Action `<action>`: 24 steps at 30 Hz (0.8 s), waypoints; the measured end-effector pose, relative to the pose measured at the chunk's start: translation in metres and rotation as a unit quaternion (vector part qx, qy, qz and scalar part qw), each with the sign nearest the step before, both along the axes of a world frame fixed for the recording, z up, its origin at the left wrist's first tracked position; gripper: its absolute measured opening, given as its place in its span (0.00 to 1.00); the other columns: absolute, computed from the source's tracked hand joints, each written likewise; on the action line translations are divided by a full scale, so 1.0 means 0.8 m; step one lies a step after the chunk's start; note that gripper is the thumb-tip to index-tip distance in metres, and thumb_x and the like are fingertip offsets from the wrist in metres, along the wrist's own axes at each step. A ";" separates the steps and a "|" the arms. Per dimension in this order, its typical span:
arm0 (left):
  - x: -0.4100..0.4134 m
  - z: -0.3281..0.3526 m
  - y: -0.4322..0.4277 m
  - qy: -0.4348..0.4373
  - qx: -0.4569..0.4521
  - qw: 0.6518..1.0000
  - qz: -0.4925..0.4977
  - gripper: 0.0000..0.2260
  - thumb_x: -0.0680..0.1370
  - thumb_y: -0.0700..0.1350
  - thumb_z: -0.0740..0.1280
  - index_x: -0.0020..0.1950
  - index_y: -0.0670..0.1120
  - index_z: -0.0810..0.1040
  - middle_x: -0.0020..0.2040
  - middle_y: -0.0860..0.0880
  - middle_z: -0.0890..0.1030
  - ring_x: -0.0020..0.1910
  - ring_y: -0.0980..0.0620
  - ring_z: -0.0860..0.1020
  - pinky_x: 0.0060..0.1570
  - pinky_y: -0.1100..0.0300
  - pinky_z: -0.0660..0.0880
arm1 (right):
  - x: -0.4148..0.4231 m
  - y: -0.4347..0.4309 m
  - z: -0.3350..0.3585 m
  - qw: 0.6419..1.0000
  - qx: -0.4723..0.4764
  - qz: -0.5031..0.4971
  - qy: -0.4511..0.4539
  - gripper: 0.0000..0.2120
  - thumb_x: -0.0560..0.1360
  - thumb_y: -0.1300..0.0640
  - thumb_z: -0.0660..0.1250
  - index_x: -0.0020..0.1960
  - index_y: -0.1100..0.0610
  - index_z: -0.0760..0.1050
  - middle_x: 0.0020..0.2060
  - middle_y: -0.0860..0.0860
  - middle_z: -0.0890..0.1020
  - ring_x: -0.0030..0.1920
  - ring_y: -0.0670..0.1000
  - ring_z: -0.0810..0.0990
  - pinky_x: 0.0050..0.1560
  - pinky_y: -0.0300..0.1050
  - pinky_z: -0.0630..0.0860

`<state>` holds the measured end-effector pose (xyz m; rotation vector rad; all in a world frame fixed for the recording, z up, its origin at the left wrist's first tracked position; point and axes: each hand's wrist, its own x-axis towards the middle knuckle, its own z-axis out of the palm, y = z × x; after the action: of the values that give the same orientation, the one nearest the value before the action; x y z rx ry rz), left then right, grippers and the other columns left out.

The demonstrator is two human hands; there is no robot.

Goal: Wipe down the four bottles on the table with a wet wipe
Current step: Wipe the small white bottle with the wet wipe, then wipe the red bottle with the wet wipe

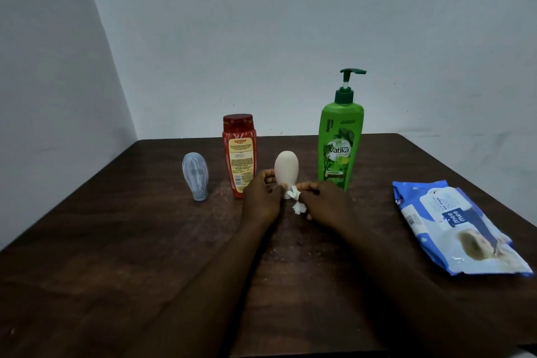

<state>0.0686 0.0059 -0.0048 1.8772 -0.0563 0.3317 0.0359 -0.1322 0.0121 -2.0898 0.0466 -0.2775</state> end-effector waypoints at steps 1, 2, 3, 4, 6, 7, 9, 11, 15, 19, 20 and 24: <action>0.000 0.000 0.000 -0.001 0.000 1.000 0.002 0.12 0.78 0.42 0.71 0.60 0.50 0.77 0.50 0.57 0.79 0.43 0.69 0.75 0.36 0.76 0.68 | 0.000 0.000 -0.001 0.999 0.035 -0.004 0.003 0.09 0.77 0.57 0.68 0.55 0.54 0.84 0.33 0.46 0.84 0.24 0.36 0.78 0.26 0.27 0.72; 0.000 0.000 0.000 -0.001 0.000 1.000 0.002 0.12 0.78 0.42 0.71 0.61 0.49 0.77 0.51 0.56 0.80 0.43 0.69 0.74 0.37 0.75 0.68 | -0.001 0.000 -0.001 0.997 0.072 -0.011 0.004 0.09 0.77 0.58 0.67 0.55 0.55 0.84 0.34 0.47 0.85 0.26 0.39 0.81 0.29 0.33 0.77; 0.000 0.001 0.000 -0.002 0.002 1.000 0.003 0.12 0.78 0.42 0.71 0.61 0.49 0.77 0.52 0.55 0.80 0.44 0.69 0.74 0.38 0.73 0.69 | -0.001 -0.001 -0.001 0.994 0.105 -0.023 0.001 0.09 0.77 0.59 0.67 0.54 0.55 0.84 0.35 0.48 0.86 0.29 0.44 0.83 0.33 0.40 0.82; -0.001 0.001 0.000 -0.002 0.003 1.000 0.004 0.13 0.78 0.42 0.71 0.62 0.49 0.77 0.53 0.54 0.81 0.44 0.68 0.74 0.39 0.71 0.69 | -0.003 -0.002 -0.001 0.991 0.129 -0.035 -0.005 0.08 0.77 0.58 0.68 0.52 0.54 0.84 0.35 0.49 0.86 0.32 0.48 0.85 0.38 0.47 0.85; -0.002 0.003 0.000 -0.003 0.000 1.000 0.005 0.13 0.78 0.42 0.71 0.62 0.49 0.77 0.56 0.52 0.81 0.45 0.68 0.74 0.40 0.70 0.70 | -0.004 -0.006 -0.004 0.986 0.158 -0.052 -0.023 0.06 0.76 0.56 0.69 0.50 0.52 0.84 0.36 0.50 0.87 0.34 0.52 0.86 0.43 0.55 0.85; -0.003 0.003 0.000 -0.002 -0.002 1.000 0.003 0.13 0.78 0.42 0.71 0.62 0.49 0.77 0.57 0.52 0.82 0.45 0.68 0.74 0.41 0.70 0.70 | -0.005 -0.008 -0.005 0.984 0.168 -0.056 -0.033 0.05 0.76 0.56 0.69 0.49 0.52 0.84 0.37 0.50 0.87 0.34 0.52 0.86 0.42 0.55 0.85; -0.005 0.005 0.002 0.001 0.000 1.000 -0.002 0.15 0.78 0.42 0.71 0.64 0.48 0.76 0.59 0.52 0.81 0.45 0.68 0.73 0.41 0.71 0.69 | -0.007 -0.010 -0.007 0.982 0.175 -0.057 -0.048 0.05 0.76 0.57 0.70 0.49 0.52 0.84 0.38 0.50 0.87 0.33 0.51 0.86 0.39 0.52 0.85; -0.010 0.007 0.003 0.002 -0.001 1.000 -0.008 0.17 0.77 0.41 0.72 0.66 0.47 0.76 0.60 0.51 0.81 0.47 0.66 0.75 0.42 0.71 0.70 | -0.009 -0.009 -0.007 0.982 0.175 -0.050 -0.050 0.05 0.76 0.57 0.70 0.49 0.53 0.85 0.39 0.50 0.87 0.33 0.50 0.86 0.37 0.48 0.85; -0.024 0.011 0.007 0.003 -0.032 0.999 -0.018 0.23 0.74 0.38 0.74 0.68 0.46 0.74 0.61 0.51 0.80 0.55 0.57 0.78 0.48 0.71 0.73 | -0.011 -0.005 -0.009 0.985 0.164 -0.033 -0.044 0.03 0.75 0.56 0.72 0.47 0.52 0.85 0.35 0.48 0.87 0.33 0.49 0.86 0.35 0.45 0.84; -0.054 0.014 0.009 -0.075 -0.001 0.996 0.046 0.18 0.74 0.38 0.74 0.60 0.53 0.76 0.56 0.56 0.80 0.50 0.62 0.77 0.44 0.72 0.74 | -0.011 -0.005 -0.010 0.986 0.159 -0.022 -0.045 0.04 0.75 0.57 0.72 0.45 0.50 0.85 0.35 0.47 0.87 0.34 0.48 0.86 0.34 0.44 0.83; -0.059 0.019 0.012 -0.115 0.005 0.990 0.078 0.18 0.74 0.38 0.73 0.57 0.56 0.75 0.53 0.58 0.79 0.50 0.62 0.77 0.45 0.70 0.75 | -0.011 -0.005 -0.009 0.987 0.156 -0.018 -0.046 0.05 0.75 0.57 0.71 0.44 0.49 0.84 0.35 0.47 0.87 0.34 0.48 0.86 0.34 0.44 0.83; -0.051 0.063 0.042 -0.214 -0.065 0.958 0.181 0.19 0.73 0.38 0.74 0.60 0.51 0.73 0.56 0.57 0.75 0.52 0.63 0.76 0.48 0.73 0.74 | -0.016 -0.001 -0.005 0.986 0.155 0.013 -0.059 0.06 0.75 0.59 0.70 0.45 0.50 0.84 0.34 0.48 0.87 0.33 0.49 0.86 0.32 0.42 0.82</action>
<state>0.0281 0.0396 0.0453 1.6512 0.0166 0.9696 0.0230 -0.1329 0.0080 -1.7607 -0.0080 -0.3557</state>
